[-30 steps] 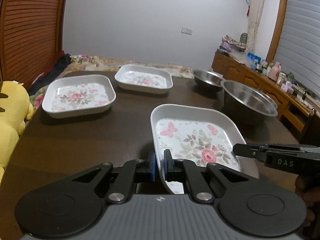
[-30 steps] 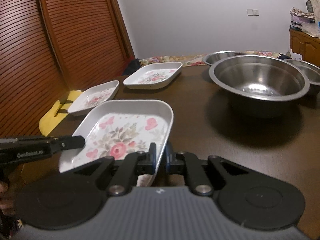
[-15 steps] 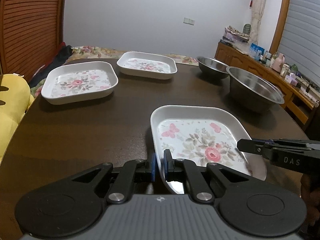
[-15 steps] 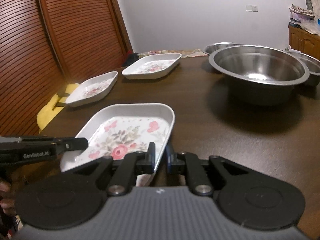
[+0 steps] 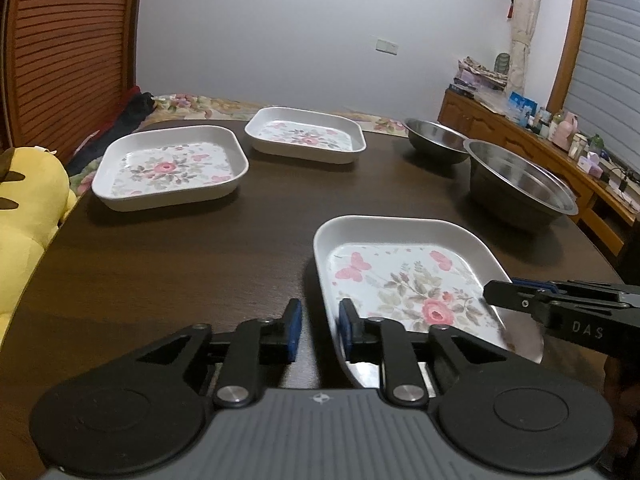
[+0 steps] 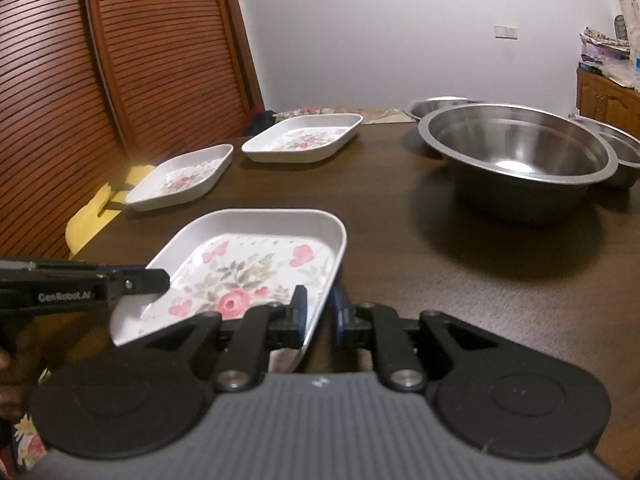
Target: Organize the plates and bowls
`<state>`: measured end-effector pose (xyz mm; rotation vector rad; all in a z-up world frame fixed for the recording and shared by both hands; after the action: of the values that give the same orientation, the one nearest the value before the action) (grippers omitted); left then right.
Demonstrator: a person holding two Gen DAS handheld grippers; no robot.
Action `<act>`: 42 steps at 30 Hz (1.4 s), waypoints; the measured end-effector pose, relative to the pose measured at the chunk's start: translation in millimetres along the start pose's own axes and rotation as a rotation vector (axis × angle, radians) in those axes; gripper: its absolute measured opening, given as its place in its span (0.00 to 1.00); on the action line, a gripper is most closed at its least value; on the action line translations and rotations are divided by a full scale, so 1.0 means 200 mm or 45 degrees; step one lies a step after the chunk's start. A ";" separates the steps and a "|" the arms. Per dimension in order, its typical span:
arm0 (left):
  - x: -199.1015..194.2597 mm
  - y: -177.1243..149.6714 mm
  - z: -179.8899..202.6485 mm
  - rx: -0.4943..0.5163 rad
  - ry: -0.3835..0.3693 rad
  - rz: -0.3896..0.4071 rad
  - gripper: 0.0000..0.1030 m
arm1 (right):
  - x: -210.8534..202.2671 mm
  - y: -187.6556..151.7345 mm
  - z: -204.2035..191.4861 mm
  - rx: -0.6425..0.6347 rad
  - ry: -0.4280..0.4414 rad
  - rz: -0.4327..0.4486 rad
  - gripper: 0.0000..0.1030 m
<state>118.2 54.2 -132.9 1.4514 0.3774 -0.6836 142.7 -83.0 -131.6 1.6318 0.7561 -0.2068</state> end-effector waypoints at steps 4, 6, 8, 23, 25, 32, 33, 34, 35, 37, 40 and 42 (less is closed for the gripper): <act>-0.01 0.01 -0.01 -0.009 0.010 0.009 0.27 | -0.02 0.01 0.02 0.024 -0.012 0.035 0.20; -0.03 0.03 -0.02 -0.012 0.013 0.022 0.29 | -0.03 0.02 0.03 0.023 -0.025 0.055 0.29; -0.05 0.05 -0.02 -0.021 0.011 0.043 0.33 | -0.05 0.04 0.04 0.026 -0.032 0.078 0.30; -0.16 0.27 -0.15 0.023 0.111 0.164 0.58 | -0.09 0.30 -0.05 -0.062 0.033 0.217 0.56; -0.16 0.30 -0.19 0.020 0.134 0.179 0.58 | -0.08 0.34 -0.08 -0.082 0.050 0.226 0.61; -0.12 0.42 -0.32 0.032 0.198 0.209 0.58 | -0.01 0.43 -0.19 -0.171 0.094 0.249 0.64; -0.12 0.43 -0.33 0.039 0.204 0.210 0.58 | 0.01 0.45 -0.20 -0.174 0.105 0.239 0.64; -0.10 0.44 -0.35 0.043 0.206 0.212 0.58 | 0.03 0.46 -0.21 -0.174 0.116 0.227 0.63; -0.09 0.46 -0.37 0.046 0.204 0.214 0.58 | 0.05 0.47 -0.23 -0.175 0.132 0.207 0.63; -0.06 0.48 -0.41 0.055 0.204 0.212 0.58 | 0.10 0.49 -0.26 -0.180 0.164 0.170 0.62; 0.00 0.52 -0.49 0.057 0.221 0.206 0.58 | 0.16 0.54 -0.33 -0.173 0.214 0.127 0.56; 0.03 0.54 -0.54 0.049 0.232 0.213 0.58 | 0.20 0.58 -0.36 -0.178 0.245 0.092 0.53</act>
<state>208.1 156.5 -64.9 1.5672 0.3797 -0.4277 220.0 -3.0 -42.4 1.5568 0.8369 0.0554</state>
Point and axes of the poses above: each gripper's, at about its wrist camera, not at the fingertips, and x roughly the way its jaws point, z to its right, y to its top, the point moved 6 cm from there along x, roughly the way its jaws point, and after that the axes turned 4 degrees about y, right-handed, at the moved point
